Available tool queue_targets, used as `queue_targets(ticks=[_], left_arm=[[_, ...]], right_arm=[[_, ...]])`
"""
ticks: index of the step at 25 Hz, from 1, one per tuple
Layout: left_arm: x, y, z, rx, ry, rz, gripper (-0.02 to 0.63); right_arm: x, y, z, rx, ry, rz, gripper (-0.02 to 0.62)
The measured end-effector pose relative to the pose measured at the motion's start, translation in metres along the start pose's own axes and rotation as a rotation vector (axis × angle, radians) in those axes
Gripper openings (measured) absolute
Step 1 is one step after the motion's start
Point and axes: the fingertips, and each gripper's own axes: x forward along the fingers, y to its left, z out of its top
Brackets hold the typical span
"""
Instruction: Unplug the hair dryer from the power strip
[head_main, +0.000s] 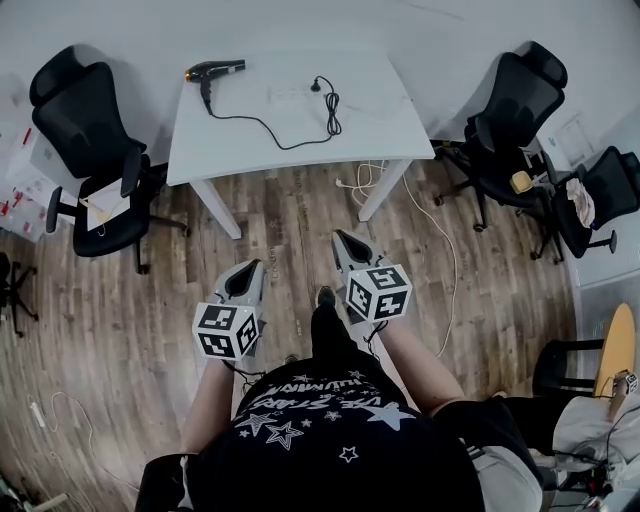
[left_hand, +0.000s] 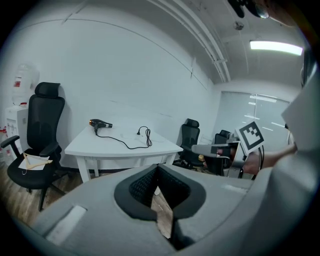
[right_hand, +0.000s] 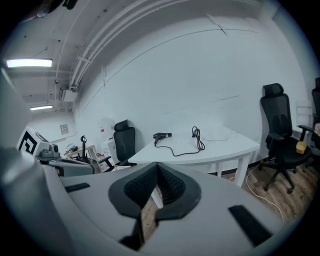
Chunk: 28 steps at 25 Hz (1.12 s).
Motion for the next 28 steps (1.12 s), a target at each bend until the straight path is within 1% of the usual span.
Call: queue_targets(ticks=[5,9,11,12,21,28], left_arm=[[0.048,0.022,0.026,-0.007,0.007,0.036,0.008],[0.090,0.031,0.048,-0.018,0.007,0.054,0.008],[0.109,0.033,0.058,-0.023,0.007,0.062,0.008],[0.118,0.034,0.062,-0.023,0.009,0.067,0.008],[0.190,0.037,0.086,-0.043,0.003,0.109,0.008],[0.223,0.036,0.094,-0.067,0.008,0.131,0.008]], right_arm=[[0.050,-0.041,0.025,0.008,0.013,-0.006,0.008],[0.086,-0.075,0.047,0.041,0.026,0.008,0.008],[0.100,-0.086,0.056,0.059,0.030,0.049,0.092],[0.107,-0.091,0.060,0.063,0.034,0.069,0.107],[0.157,-0.150,0.079,0.051,0.074,0.114,0.106],[0.177,-0.179,0.090,0.059,0.079,0.128,0.103]])
